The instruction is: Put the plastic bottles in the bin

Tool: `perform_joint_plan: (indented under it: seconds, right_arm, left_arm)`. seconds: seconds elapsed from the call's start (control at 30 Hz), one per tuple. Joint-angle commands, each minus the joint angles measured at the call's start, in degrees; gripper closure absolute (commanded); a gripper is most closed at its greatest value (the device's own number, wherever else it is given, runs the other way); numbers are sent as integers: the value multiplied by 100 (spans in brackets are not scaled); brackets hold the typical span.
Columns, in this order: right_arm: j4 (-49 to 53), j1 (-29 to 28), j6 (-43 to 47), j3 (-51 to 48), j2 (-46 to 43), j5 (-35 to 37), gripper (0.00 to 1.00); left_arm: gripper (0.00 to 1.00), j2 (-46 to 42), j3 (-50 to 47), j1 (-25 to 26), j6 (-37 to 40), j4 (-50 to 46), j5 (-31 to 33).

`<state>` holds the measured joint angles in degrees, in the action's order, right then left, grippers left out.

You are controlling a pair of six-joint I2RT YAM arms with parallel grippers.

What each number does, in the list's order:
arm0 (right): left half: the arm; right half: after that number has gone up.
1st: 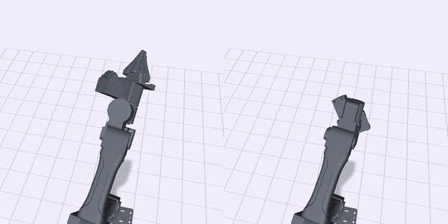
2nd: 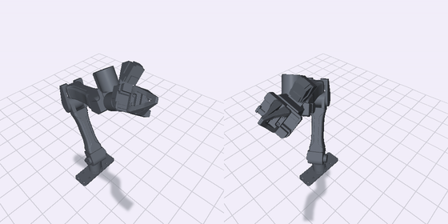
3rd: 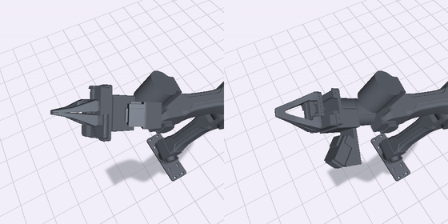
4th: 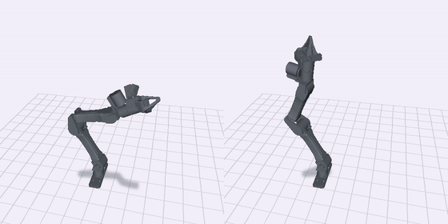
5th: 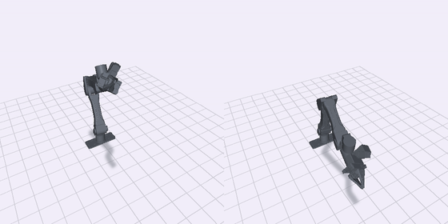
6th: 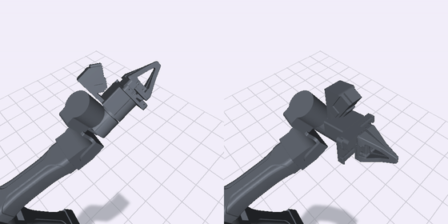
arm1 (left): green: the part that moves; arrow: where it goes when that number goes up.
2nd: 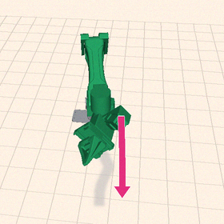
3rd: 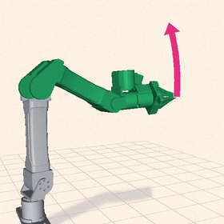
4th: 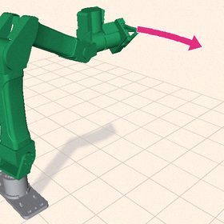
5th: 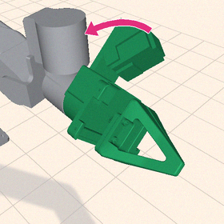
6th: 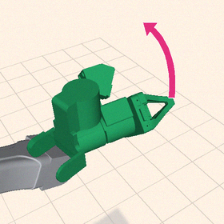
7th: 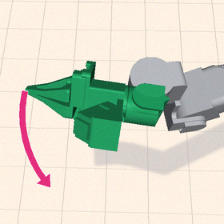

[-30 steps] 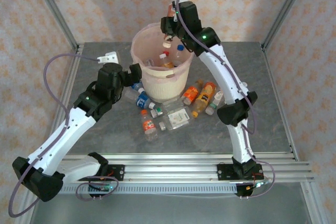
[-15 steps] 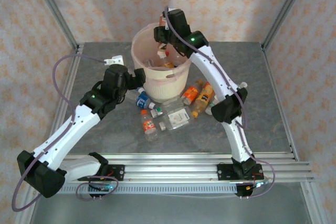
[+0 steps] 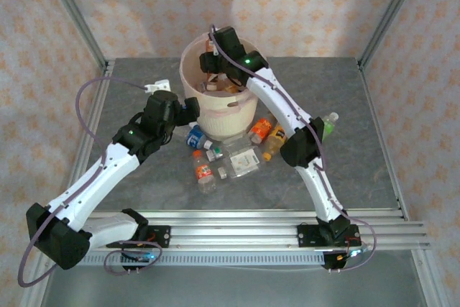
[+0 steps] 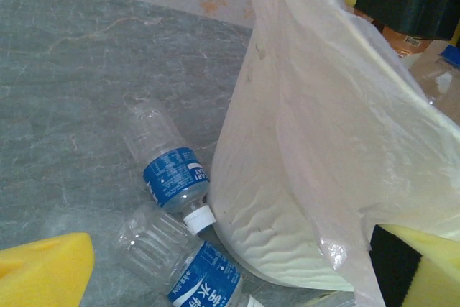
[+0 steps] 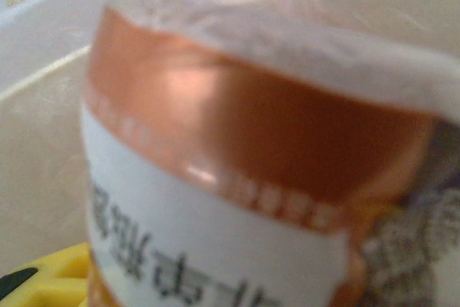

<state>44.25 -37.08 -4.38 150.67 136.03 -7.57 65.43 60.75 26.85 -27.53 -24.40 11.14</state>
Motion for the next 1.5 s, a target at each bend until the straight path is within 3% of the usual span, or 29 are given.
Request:
perform_joint_plan:
  seconds: [0.0, 0.3, 0.57, 0.87, 1.33, 1.47]
  right_arm:
    - [116, -1, 26, 182, 88, -89, 51]
    - [388, -1, 178, 182, 331, -367, 51]
    - [761, -1, 253, 182, 452, -295, 44]
    - [1077, 3, 158, 182, 332, -54, 21]
    - [764, -1, 207, 576, -274, -123, 1]
    - [643, -1, 295, 621, -556, -22, 1]
  left_arm:
    - [0, 5, -87, -42, -106, -196, 152]
    - [0, 5, -90, -40, -96, -170, 178]
    - [0, 13, -52, -44, -105, -161, 161]
    - [0, -50, -37, -40, -140, -162, 151]
    - [0, -262, 3, -40, -226, -205, 231]
    - [0, -421, -2, -41, -242, -196, 214]
